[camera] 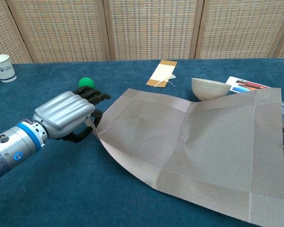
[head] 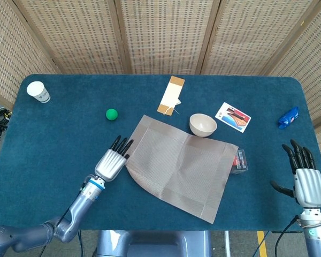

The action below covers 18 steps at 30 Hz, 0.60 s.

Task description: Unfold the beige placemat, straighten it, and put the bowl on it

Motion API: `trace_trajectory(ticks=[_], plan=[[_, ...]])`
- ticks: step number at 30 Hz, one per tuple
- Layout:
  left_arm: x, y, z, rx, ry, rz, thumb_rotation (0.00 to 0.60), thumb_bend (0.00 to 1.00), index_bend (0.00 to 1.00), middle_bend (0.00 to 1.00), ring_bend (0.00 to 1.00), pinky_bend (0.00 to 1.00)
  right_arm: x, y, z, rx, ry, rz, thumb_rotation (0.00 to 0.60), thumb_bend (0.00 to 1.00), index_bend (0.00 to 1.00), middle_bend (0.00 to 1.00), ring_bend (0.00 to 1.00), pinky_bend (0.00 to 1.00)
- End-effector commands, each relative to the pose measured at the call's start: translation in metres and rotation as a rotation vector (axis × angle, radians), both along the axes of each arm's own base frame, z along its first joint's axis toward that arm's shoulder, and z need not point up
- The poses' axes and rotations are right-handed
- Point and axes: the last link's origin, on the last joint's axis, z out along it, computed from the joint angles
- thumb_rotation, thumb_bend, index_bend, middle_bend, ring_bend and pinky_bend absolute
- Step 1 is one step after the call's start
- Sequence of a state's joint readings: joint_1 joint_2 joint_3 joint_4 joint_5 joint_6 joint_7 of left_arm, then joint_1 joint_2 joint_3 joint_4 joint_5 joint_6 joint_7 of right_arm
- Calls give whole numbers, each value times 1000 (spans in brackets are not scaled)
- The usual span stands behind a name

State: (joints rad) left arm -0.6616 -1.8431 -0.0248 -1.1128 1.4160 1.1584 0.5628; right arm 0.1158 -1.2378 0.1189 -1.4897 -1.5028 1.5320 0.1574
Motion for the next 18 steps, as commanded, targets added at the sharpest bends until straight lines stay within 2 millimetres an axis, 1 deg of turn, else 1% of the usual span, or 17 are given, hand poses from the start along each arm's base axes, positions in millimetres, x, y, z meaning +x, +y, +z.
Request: trace_trajectory(ticks=[1,7,14,18], plan=[[-6,-2,4,2,-2,8,600,557,664,0,0,0,1,1,-1,1,2,3,600,128,122,0,0,0],[-28,-7,14,7,7,42,600,557,669,0,0,0,5,4,-5,11,11,12,600,128,122,0,0,0],[-53,-12,30,13,12,94,600,557,669,0,0,0,8,7,-6,9,19,21,600,128,122,0,0,0],[-63,-19,37,1,11,104,600,557,669,0,0,0,9,9,-6,8,25,28,600,128,122,0,0,0]])
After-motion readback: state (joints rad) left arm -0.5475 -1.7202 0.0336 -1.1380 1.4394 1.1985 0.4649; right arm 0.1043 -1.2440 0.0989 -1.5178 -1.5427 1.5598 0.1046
